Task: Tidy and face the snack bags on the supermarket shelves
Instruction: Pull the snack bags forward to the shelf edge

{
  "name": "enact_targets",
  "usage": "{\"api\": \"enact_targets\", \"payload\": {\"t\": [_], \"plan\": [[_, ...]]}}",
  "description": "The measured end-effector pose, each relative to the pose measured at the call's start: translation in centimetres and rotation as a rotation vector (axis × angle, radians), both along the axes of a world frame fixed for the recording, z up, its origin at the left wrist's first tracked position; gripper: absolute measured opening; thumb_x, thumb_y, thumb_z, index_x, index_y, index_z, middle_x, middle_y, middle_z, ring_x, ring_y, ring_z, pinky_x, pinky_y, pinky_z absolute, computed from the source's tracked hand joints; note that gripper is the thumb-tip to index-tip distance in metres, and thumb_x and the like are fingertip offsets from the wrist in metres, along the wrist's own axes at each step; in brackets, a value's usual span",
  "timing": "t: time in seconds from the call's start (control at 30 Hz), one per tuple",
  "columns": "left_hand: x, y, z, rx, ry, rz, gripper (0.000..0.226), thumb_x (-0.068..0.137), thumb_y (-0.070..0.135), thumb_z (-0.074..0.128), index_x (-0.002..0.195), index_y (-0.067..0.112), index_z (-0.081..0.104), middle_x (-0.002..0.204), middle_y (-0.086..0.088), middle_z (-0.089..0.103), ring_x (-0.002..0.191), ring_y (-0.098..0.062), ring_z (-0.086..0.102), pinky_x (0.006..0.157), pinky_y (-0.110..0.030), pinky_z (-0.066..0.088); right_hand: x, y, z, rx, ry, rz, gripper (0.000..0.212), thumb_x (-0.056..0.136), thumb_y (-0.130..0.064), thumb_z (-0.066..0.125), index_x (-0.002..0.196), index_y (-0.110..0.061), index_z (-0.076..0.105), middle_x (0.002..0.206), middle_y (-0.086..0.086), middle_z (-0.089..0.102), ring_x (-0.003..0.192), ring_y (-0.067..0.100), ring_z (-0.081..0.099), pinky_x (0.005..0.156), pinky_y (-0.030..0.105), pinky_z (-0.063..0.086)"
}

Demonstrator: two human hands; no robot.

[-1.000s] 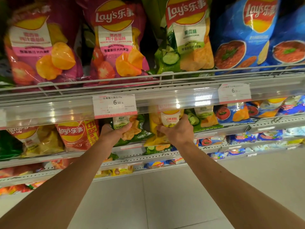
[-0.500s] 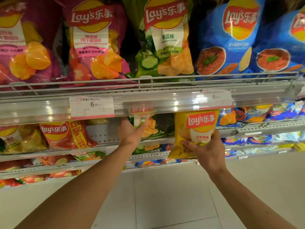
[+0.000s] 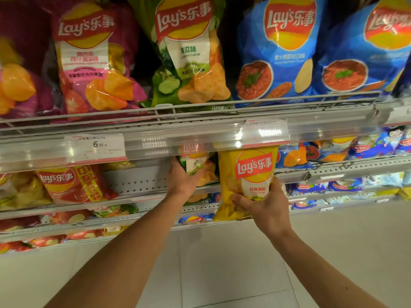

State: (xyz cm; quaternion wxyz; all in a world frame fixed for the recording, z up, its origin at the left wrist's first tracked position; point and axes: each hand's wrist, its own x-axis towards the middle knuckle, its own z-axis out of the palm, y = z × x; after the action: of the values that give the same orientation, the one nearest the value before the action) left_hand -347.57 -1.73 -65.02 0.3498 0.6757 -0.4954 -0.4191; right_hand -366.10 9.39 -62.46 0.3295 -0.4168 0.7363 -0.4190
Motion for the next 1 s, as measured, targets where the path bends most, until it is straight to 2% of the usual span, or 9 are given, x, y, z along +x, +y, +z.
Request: {"api": "enact_targets", "payload": {"t": [0.17, 0.23, 0.33, 0.4, 0.5, 0.63, 0.83, 0.9, 1.0], "plan": [[1.5, 0.6, -0.4, 0.040, -0.058, -0.081, 0.068, 0.066, 0.035, 0.092, 0.113, 0.026, 0.044, 0.119, 0.000, 0.064, 0.101, -0.016, 0.061, 0.075, -0.025, 0.045, 2.0, 0.4, 0.4, -0.030, 0.016, 0.004, 0.079, 0.060, -0.041, 0.094, 0.119, -0.034, 0.042, 0.096, -0.027, 0.054, 0.085, 0.001, 0.057, 0.065, 0.011, 0.044], [2.7, 1.2, -0.3, 0.059, -0.070, -0.120, 0.068, 0.065, 0.039, 0.092, 0.114, 0.023, 0.047, 0.121, -0.003, 0.065, 0.101, -0.016, 0.061, 0.083, -0.032, 0.049, 3.2, 0.7, 0.5, -0.039, 0.015, -0.005, 0.080, 0.060, -0.041, 0.094, 0.121, -0.033, 0.043, 0.101, -0.018, 0.060, 0.091, 0.007, 0.060, 0.069, 0.016, 0.049], [5.3, 2.8, 0.2, 0.051, -0.149, -0.192, 0.071, 0.075, 0.040, 0.084, 0.133, 0.017, 0.051, 0.132, -0.006, 0.060, 0.119, -0.024, 0.058, 0.103, -0.040, 0.048, 5.4, 1.2, 0.7, -0.040, 0.015, -0.029, 0.082, 0.060, -0.041, 0.095, 0.125, -0.029, 0.045, 0.111, -0.007, 0.064, 0.101, 0.018, 0.063, 0.079, 0.029, 0.056], [7.9, 4.3, 0.8, -0.038, -0.277, -0.208, 0.059, 0.084, 0.038, 0.076, 0.134, 0.017, 0.053, 0.134, -0.005, 0.057, 0.125, -0.024, 0.052, 0.104, -0.034, 0.043, 7.5, 1.5, 0.9, -0.058, 0.020, -0.036, 0.083, 0.059, -0.043, 0.095, 0.124, -0.031, 0.045, 0.106, -0.013, 0.063, 0.096, 0.014, 0.063, 0.072, 0.019, 0.052], [12.8, 6.9, 1.3, -0.227, -0.413, -0.226, 0.038, 0.091, 0.029, 0.069, 0.124, 0.012, 0.061, 0.126, -0.009, 0.060, 0.122, -0.026, 0.050, 0.101, -0.034, 0.041, 11.3, 1.7, 1.2, -0.077, 0.020, -0.047, 0.084, 0.055, -0.047, 0.093, 0.121, -0.033, 0.043, 0.100, -0.022, 0.058, 0.089, 0.002, 0.060, 0.068, 0.011, 0.045], [20.5, 9.9, 1.1, -0.370, -0.623, -0.184, 0.027, 0.089, 0.018, 0.069, 0.114, 0.008, 0.065, 0.115, -0.011, 0.062, 0.111, -0.030, 0.056, 0.096, -0.042, 0.049, 16.7, 1.7, 0.9, -0.070, 0.011, -0.069, 0.079, 0.058, -0.037, 0.097, 0.119, -0.029, 0.048, 0.102, -0.012, 0.066, 0.092, 0.013, 0.065, 0.072, 0.021, 0.051], [30.1, 10.5, 0.2, -0.307, -0.933, -0.231, 0.041, 0.089, 0.018, 0.067, 0.126, 0.003, 0.058, 0.125, -0.019, 0.056, 0.120, -0.037, 0.053, 0.102, -0.051, 0.047, 23.2, -0.6, 1.2, -0.069, 0.053, -0.034, 0.077, 0.059, -0.034, 0.098, 0.117, -0.029, 0.048, 0.102, -0.010, 0.067, 0.094, 0.017, 0.067, 0.075, 0.026, 0.056], [31.5, 10.0, -0.2, -0.292, -0.982, -0.258, 0.044, 0.087, 0.016, 0.068, 0.127, 0.000, 0.057, 0.123, -0.020, 0.056, 0.118, -0.038, 0.054, 0.102, -0.050, 0.048, 24.2, -2.0, 1.2, -0.060, 0.082, -0.030, 0.080, 0.060, -0.037, 0.097, 0.121, -0.024, 0.047, 0.110, -0.003, 0.068, 0.100, 0.021, 0.067, 0.085, 0.039, 0.059], [32.1, 9.5, -0.7, -0.295, -1.031, -0.312, 0.047, 0.086, 0.017, 0.070, 0.128, 0.000, 0.058, 0.122, -0.020, 0.058, 0.116, -0.037, 0.057, 0.101, -0.050, 0.048, 25.0, -4.7, 0.8, -0.041, 0.129, -0.030, 0.085, 0.061, -0.042, 0.096, 0.126, -0.018, 0.048, 0.118, 0.003, 0.066, 0.109, 0.024, 0.064, 0.092, 0.047, 0.058]]}}
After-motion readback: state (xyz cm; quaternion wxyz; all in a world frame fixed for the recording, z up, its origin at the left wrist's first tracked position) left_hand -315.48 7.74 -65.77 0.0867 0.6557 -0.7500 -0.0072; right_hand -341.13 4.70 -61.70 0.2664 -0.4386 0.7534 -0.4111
